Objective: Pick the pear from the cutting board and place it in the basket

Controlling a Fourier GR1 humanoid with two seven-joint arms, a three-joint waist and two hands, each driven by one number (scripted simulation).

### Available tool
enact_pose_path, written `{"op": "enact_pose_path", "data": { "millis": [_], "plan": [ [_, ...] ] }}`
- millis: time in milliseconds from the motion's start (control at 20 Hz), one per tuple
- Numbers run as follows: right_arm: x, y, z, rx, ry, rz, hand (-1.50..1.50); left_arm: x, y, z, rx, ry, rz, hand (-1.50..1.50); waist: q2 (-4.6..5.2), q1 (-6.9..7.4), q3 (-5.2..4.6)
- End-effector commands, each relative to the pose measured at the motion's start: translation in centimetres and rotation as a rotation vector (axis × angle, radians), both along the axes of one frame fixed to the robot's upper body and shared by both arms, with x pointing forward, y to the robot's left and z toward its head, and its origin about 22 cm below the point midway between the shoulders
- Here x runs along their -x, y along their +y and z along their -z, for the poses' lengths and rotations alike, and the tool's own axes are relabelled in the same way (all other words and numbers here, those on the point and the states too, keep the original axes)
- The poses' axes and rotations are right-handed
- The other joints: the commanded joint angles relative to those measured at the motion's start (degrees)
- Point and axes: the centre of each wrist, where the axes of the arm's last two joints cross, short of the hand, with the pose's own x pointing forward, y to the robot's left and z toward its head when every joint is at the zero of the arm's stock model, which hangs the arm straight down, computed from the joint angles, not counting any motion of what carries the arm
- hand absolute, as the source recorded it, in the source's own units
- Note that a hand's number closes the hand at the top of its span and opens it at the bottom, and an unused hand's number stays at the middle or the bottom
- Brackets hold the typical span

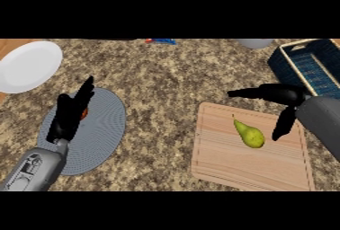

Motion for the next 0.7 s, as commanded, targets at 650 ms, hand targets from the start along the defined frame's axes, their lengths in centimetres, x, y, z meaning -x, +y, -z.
{"op": "enact_pose_path", "data": {
  "millis": [650],
  "plan": [
    [0.1,1.6,4.6,-0.067,0.181,-0.142,-1.50,-0.2,0.8,-0.3,-0.001,-0.030,-0.031,0.00,-0.31,-1.26,-0.06]
  ]
}}
